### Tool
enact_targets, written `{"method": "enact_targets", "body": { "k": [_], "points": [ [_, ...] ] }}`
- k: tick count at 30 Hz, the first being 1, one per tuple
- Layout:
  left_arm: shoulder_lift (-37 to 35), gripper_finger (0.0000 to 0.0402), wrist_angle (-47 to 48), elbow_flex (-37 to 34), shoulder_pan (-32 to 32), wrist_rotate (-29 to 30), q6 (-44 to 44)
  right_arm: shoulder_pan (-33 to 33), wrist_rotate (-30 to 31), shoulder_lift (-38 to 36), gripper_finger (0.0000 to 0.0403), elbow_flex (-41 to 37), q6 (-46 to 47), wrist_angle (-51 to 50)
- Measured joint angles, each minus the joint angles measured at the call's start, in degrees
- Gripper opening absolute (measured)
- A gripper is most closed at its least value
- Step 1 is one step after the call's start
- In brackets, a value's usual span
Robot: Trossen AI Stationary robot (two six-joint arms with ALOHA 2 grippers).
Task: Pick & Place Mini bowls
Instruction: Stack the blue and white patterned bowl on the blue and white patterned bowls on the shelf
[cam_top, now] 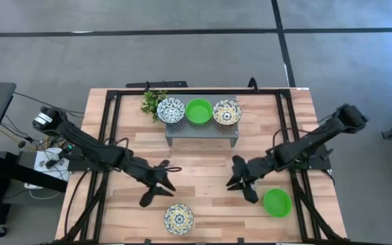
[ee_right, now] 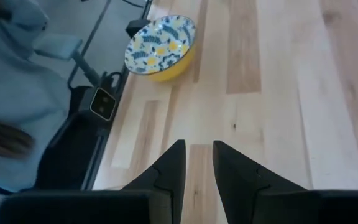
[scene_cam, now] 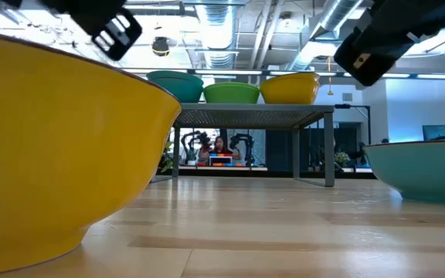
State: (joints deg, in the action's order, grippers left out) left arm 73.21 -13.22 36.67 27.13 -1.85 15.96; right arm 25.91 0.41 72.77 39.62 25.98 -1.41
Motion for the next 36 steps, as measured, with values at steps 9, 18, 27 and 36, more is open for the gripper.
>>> {"method": "enact_targets", "body": {
  "k": [9,18,27,36],
  "points": [
    [2.67,0.0112,1.62,3.82,-0.23,-0.94,-6.32,4.63,1.37,3.37,0.0077,0.01,-3.98,1.27],
    [2.80,0.0113,1.65,3.80,-0.25,-0.76,-7.14,5.96,3.61,3.28,0.0077,0.01,-1.71,-0.41],
    [2.80,0.0113,1.64,3.80,-0.25,-0.76,-7.14,5.35,4.05,1.21,0.0077,3.62,27.13,-25.54],
    [2.80,0.0112,1.64,3.80,-0.25,-0.76,-7.14,7.00,4.01,1.84,0.0077,4.81,34.09,-29.86]
  ]
}}
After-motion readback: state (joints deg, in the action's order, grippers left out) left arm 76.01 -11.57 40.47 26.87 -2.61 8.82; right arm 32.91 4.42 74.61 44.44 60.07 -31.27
